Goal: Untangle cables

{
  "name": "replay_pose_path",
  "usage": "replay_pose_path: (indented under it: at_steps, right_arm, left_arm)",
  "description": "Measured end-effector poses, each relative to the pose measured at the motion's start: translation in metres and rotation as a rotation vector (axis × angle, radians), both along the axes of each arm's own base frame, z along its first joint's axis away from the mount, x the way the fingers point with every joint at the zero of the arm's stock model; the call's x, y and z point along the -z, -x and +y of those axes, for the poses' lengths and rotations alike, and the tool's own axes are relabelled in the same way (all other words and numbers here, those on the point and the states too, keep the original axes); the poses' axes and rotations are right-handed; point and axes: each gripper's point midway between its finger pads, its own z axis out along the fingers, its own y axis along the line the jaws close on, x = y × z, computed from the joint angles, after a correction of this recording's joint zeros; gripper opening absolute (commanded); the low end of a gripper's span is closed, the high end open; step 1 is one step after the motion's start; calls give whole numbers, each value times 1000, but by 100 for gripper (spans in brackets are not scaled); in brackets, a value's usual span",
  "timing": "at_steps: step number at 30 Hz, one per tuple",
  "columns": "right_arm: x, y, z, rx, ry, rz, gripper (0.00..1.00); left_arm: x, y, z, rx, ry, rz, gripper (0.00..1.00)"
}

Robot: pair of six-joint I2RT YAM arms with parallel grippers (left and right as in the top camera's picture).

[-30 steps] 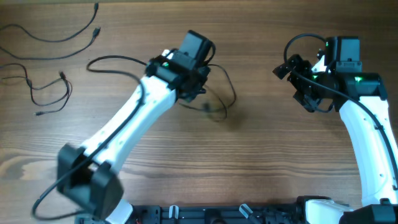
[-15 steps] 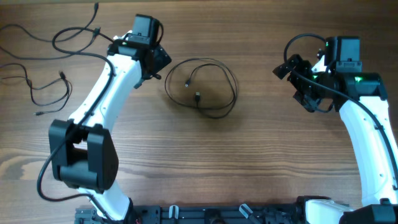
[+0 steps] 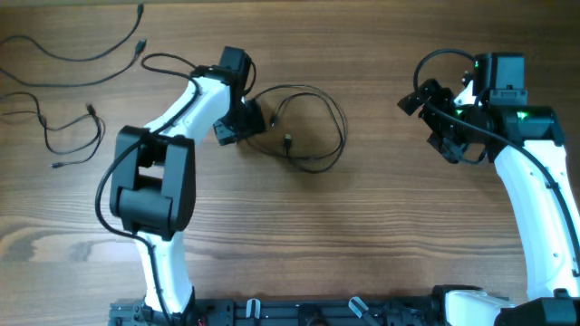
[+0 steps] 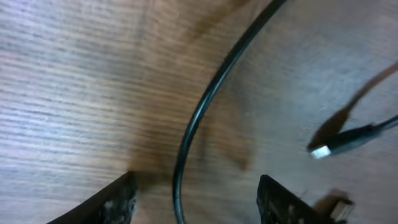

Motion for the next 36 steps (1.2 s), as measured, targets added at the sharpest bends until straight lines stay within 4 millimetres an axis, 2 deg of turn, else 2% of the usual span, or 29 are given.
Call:
replay_pose_path:
  at_steps: [1, 2, 6, 7, 8, 10, 12, 13, 14, 15, 17, 18, 20, 22, 23, 26, 28, 30, 32, 33, 36]
  right_arm:
    - [0, 0, 0, 0, 0, 0, 100]
    - [0, 0, 0, 0, 0, 0, 100]
    - [0, 0, 0, 0, 0, 0, 100]
    - [0, 0, 0, 0, 0, 0, 100]
    - [0, 0, 0, 0, 0, 0, 100]
    - [0, 0, 0, 0, 0, 1, 100]
    - [0, 0, 0, 0, 0, -2, 100]
    - [0, 0, 0, 0, 0, 0, 100]
    - [0, 0, 0, 0, 0, -1, 100]
    - [0, 0, 0, 0, 0, 0, 100]
    - [0, 0, 0, 0, 0, 0, 100]
    - [0, 0, 0, 0, 0, 0, 100]
    - [0, 0, 0, 0, 0, 0, 100]
    - [0, 0, 0, 0, 0, 0, 100]
    - [0, 0, 0, 0, 0, 0, 100]
    - [0, 0, 0, 0, 0, 0, 100]
    - [0, 0, 0, 0, 0, 0, 100]
    - [0, 0, 0, 0, 0, 0, 100]
    - [0, 0, 0, 0, 0, 0, 100]
    - [0, 0, 0, 0, 0, 0, 100]
    - [0, 0, 0, 0, 0, 0, 100]
  left_arm:
    - [0, -2, -2, 3, 3, -8, 26]
    - [0, -4, -2, 11, 4, -20, 4]
    - [-2, -5, 0, 7, 2, -24, 4]
    - [-6, -4, 0, 7, 2, -24, 4]
    - [-19, -3, 1, 7, 4, -34, 4]
    - [-70, -14, 1, 4, 18, -154, 4]
    - [-145, -28, 2, -7, 42, -361, 4]
    - [-212, -32, 3, -14, 81, -538, 4]
    - [-271, -31, 4, -22, 122, -708, 4]
    - [-309, -26, 6, -27, 149, -816, 4]
    - [-401, 4, 13, -34, 223, -1075, 4]
    - [-434, 20, 16, -34, 254, -1167, 4]
    - [-488, 58, 23, -26, 315, -1330, 4]
    - [-515, 87, 30, -24, 342, -1411, 4]
    - [-524, 99, 33, -22, 351, -1438, 4]
    - [-529, 122, 42, -70, 373, -1443, 4]
    - [-528, 126, 51, -133, 370, -1435, 4]
    - [-526, 121, 57, -184, 359, -1429, 4]
    - [-516, 113, 62, -237, 336, -1394, 4]
    - [-503, 108, 71, -311, 309, -1347, 4]
    - [-458, 101, 111, -622, 176, -1204, 4]
